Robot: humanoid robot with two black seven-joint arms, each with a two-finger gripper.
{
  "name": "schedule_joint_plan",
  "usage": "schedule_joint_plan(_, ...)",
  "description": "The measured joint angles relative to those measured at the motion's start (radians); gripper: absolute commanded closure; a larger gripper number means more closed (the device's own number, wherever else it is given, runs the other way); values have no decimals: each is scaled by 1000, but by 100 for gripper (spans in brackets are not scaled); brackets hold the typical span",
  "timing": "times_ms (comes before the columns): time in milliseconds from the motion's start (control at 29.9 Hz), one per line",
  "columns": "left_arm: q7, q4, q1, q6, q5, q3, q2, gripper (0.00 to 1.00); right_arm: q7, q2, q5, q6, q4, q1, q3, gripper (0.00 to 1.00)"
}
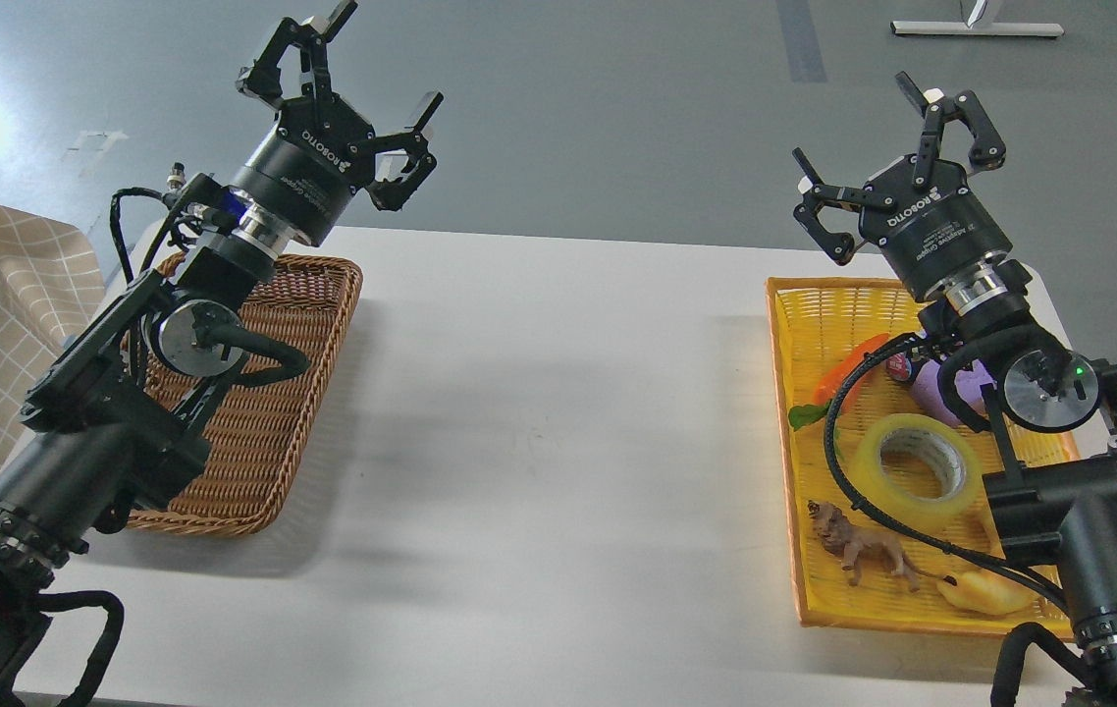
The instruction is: Place and transfer tape with both arms
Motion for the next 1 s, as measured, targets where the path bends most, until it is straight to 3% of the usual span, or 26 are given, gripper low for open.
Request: schedule_joint_plan(1002,-7,-3,0,0,-1,-9,-3,2,0,-8,-1,0,10,2,-12,0)
